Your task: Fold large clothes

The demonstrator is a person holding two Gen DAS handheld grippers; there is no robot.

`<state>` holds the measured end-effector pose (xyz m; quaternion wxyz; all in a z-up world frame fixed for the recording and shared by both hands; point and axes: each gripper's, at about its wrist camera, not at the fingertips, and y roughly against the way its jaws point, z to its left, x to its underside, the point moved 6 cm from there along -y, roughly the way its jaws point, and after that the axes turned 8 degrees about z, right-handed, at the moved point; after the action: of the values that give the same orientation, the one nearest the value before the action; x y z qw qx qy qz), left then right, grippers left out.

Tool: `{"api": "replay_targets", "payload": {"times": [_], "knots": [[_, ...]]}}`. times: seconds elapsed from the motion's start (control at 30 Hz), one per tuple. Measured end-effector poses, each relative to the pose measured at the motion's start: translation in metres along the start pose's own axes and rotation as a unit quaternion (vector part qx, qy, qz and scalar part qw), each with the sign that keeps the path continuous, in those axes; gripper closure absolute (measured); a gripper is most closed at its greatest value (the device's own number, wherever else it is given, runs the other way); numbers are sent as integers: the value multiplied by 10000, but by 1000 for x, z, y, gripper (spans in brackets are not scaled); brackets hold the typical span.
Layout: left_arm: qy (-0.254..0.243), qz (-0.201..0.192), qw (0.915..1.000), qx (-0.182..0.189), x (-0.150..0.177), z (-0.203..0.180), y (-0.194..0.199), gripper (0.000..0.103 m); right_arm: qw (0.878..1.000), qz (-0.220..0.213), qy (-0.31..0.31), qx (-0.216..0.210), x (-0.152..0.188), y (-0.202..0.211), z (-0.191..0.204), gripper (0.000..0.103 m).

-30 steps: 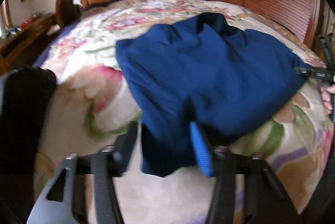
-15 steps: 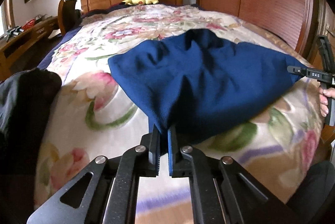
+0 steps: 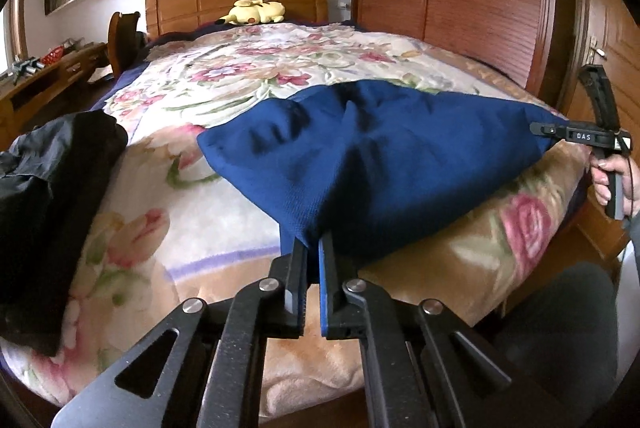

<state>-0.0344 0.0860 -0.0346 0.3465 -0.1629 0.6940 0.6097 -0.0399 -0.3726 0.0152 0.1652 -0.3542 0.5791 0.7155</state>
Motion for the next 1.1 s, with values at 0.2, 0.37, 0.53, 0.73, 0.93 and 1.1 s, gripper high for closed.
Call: {"api": "replay_targets", "payload": {"times": [0.2, 0.37, 0.53, 0.73, 0.93, 1.1], "knots": [[12, -145, 9995, -297, -3, 1, 6, 63, 9999, 53, -138, 75, 0, -12, -6, 79], [45, -389, 9991, -187, -12, -9, 17, 23, 9997, 86, -42, 233, 0, -4, 6, 78], [80, -519, 9986, -16, -30, -32, 11, 23, 9993, 90, 68, 357, -1, 1, 11, 78], [-79, -506, 9985, 170, -49, -69, -12, 23, 9992, 78, 23, 380, 0, 0, 11, 78], [-22, -284, 9992, 297, -56, -88, -39, 23, 9994, 89, -18, 330, 3, -2, 5, 76], [-82, -175, 9994, 276, -59, -100, -54, 23, 9994, 88, -56, 329, 6, -4, 1, 74]]}}
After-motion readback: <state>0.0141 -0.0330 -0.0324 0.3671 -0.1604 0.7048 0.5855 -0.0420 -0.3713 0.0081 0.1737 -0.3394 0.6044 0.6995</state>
